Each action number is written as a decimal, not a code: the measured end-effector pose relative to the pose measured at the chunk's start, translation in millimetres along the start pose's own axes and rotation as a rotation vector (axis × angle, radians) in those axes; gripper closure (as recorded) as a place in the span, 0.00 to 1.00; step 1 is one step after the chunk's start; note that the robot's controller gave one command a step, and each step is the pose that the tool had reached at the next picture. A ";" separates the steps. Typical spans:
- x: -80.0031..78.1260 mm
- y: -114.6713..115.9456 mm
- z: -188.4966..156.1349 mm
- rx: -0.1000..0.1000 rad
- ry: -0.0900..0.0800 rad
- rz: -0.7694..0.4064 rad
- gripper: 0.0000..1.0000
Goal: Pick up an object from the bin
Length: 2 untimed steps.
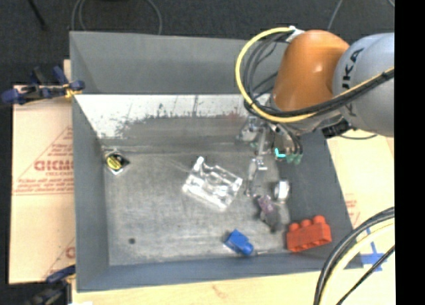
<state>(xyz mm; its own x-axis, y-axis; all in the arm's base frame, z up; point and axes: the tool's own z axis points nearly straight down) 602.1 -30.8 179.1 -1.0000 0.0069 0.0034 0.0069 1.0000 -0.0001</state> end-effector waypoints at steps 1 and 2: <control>-20.0 34.9 107.6 0.001 -0.016 -0.050 0.00; -18.7 59.2 75.9 -0.002 -0.012 -0.043 0.00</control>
Offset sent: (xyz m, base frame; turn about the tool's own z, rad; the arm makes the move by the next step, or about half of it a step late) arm 0.0162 0.0361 -0.1091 -0.0506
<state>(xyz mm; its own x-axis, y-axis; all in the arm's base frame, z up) 621.0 28.3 103.1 -0.9993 -0.0362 -0.0084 -0.0363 0.9993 0.0015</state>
